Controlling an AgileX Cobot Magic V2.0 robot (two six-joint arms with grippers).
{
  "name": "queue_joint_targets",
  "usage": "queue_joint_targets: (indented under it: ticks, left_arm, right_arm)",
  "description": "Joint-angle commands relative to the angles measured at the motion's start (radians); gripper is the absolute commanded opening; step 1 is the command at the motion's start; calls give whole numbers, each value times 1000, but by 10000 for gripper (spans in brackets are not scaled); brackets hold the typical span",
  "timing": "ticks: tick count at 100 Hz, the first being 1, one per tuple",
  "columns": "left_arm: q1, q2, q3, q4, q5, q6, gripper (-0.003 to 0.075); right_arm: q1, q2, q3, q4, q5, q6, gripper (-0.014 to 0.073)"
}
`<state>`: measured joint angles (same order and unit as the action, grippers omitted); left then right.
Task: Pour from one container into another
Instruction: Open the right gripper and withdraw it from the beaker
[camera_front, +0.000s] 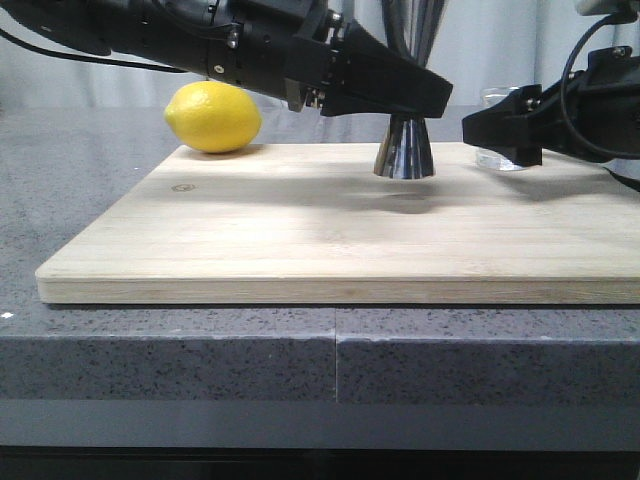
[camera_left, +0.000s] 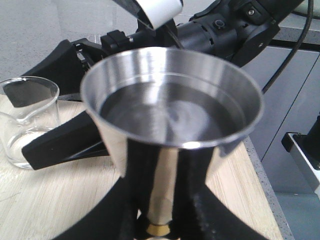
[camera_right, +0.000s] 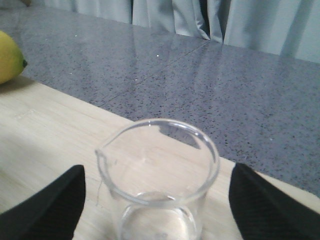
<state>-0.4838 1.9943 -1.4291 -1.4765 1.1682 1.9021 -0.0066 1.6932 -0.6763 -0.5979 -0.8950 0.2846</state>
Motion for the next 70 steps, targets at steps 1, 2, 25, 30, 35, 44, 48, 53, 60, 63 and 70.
queue_joint_targets:
  ticks: [1, 2, 25, 30, 35, 44, 48, 53, 60, 63, 70]
  left_arm:
    - [-1, -66, -32, -78, 111, -11, -21]
    - [-1, -66, -32, -78, 111, -11, -21]
    - [-1, -66, -32, -78, 111, -11, -21]
    - [-1, -66, -32, -78, 111, -11, -21]
    - [-1, -66, -32, -78, 111, -11, -21]
    - [-1, -66, -32, -78, 109, -11, -21]
    - [-1, -66, -32, -78, 104, -11, -21]
    - [-1, -66, -32, -78, 103, -11, -21]
    - [-1, -66, -32, -78, 103, -11, -21]
    - [-1, -66, -34, -78, 103, -11, -21]
    - [0, -66, -38, -75, 102, -11, -21]
  right_arm:
    - [-6, -34, -20, 34, -88, 11, 572]
    - [-6, -34, -20, 34, -89, 11, 572]
    - [-6, -43, -20, 50, -171, 11, 572]
    - [-6, -52, -20, 57, -181, 13, 572]
    - [-6, -67, -20, 59, -192, 13, 572]
    - [-6, -104, -20, 71, -208, 13, 572]
    - [-6, -121, -20, 79, -216, 13, 572]
    - [-6, -148, -20, 90, -221, 13, 572]
    - [-6, -190, -20, 106, -225, 13, 572]
    - [-6, -212, -20, 111, -225, 13, 572]
    - [-6, -256, -20, 112, -225, 13, 572]
